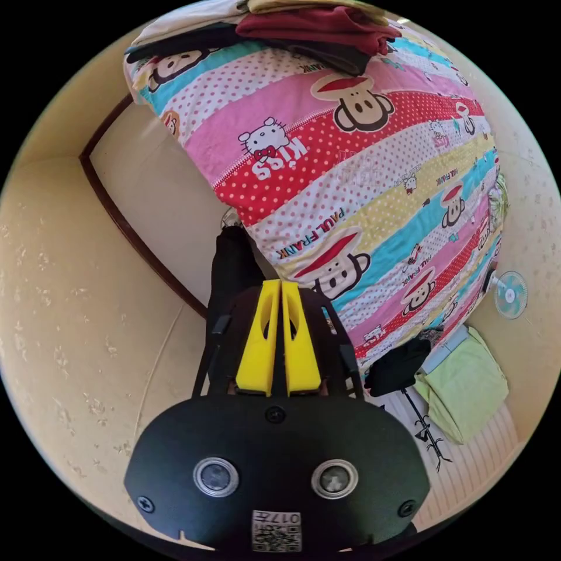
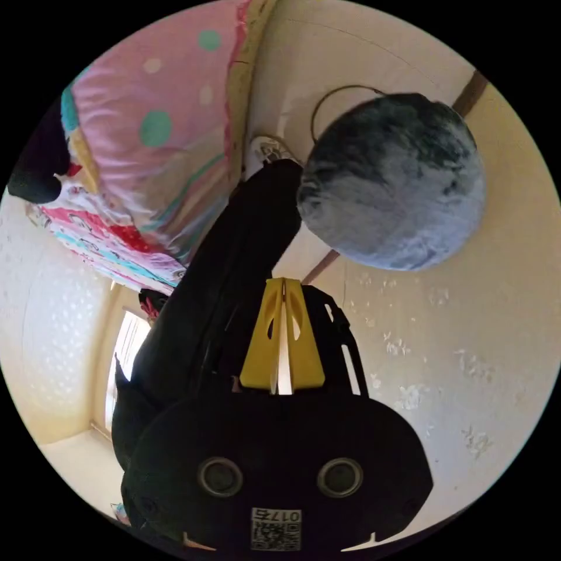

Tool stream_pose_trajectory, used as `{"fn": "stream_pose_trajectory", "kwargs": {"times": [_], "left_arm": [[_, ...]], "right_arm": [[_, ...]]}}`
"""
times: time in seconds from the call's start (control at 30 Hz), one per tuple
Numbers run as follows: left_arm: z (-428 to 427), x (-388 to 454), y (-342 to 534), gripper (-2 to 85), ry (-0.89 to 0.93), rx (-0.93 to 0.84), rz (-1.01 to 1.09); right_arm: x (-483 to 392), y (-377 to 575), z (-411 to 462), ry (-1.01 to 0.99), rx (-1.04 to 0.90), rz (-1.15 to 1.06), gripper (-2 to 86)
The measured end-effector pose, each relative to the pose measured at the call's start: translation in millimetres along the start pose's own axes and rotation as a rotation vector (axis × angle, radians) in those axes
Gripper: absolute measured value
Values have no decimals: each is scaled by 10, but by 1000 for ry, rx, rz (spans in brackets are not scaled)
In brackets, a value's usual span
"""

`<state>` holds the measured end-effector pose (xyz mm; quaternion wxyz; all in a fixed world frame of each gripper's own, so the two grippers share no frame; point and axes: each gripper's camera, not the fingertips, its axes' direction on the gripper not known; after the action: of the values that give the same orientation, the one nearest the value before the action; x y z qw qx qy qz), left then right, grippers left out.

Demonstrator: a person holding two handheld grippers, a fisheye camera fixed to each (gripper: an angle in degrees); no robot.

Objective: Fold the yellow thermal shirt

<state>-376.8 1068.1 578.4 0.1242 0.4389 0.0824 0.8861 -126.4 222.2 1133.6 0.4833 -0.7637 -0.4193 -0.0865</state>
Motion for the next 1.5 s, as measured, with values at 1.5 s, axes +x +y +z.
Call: {"fn": "stream_pose_trajectory", "kwargs": {"times": [1.5], "left_arm": [[-4364,177,-1437,109,357,152,536]], "right_arm": [[-7078,1123,8023,926,-82,-1576,107]]}}
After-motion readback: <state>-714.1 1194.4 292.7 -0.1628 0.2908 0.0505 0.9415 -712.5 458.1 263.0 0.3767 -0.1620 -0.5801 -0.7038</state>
